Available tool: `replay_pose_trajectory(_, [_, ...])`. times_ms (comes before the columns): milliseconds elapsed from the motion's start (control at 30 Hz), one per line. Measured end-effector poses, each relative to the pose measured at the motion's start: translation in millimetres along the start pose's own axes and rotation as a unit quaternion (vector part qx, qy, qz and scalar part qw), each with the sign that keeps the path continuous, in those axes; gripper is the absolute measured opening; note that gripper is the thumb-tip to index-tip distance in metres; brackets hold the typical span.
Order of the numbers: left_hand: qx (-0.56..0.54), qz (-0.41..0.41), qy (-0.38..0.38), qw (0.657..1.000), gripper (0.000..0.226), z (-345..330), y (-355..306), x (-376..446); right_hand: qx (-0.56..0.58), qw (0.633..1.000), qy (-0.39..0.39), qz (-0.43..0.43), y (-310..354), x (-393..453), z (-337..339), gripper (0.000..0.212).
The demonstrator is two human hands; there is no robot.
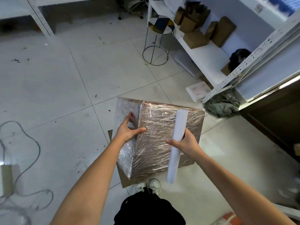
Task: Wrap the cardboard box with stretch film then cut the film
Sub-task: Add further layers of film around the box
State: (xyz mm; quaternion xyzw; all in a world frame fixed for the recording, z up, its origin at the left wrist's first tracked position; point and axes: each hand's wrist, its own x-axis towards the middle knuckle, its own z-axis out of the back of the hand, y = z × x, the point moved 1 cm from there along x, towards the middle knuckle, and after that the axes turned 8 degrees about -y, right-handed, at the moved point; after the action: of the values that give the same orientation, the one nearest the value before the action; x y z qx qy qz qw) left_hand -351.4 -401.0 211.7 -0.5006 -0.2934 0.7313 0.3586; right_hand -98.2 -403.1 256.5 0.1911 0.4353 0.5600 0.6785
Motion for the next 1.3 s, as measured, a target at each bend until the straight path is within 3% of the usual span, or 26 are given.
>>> replay_pose_trajectory(233, [-0.008,0.0,-0.009,1.0,0.118,2,6,-6,0.051,0.996,0.058,-0.036,-12,18,-7,0.068])
replay_pose_trajectory(333, [0.0,0.005,-0.013,1.0,0.113,6,13,-5,0.078,0.993,0.068,-0.057,-19,28,-15,0.056])
replay_pose_trajectory(533, [0.026,-0.016,-0.019,0.999,0.113,13,17,-6,0.014,0.991,0.124,-0.054,-21,38,-27,0.041])
replay_pose_trajectory(700, [0.0,-0.072,-0.035,0.997,0.099,16,9,-10,0.005,0.99,0.134,-0.037,-22,40,-32,0.052])
replay_pose_trajectory(800, [0.054,-0.101,-0.026,0.993,0.1,25,-1,-11,0.0,0.989,0.146,-0.029,-21,45,-31,0.054])
replay_pose_trajectory(967, [0.104,-0.129,-0.065,0.984,0.058,29,-23,-9,-0.015,0.985,0.173,-0.008,-24,47,-36,0.055])
replay_pose_trajectory(1067, [0.104,-0.149,-0.049,0.982,0.053,29,-30,-9,-0.004,0.986,0.164,0.0,-23,48,-42,0.048])
replay_pose_trajectory(1167, [0.108,-0.153,-0.02,0.982,0.063,31,-32,-8,0.005,0.987,0.158,-0.004,-25,50,-42,0.046])
replay_pose_trajectory(1300, [0.131,-0.163,-0.001,0.978,0.035,23,-37,-4,0.013,0.988,0.155,-0.021,-35,50,-41,0.049])
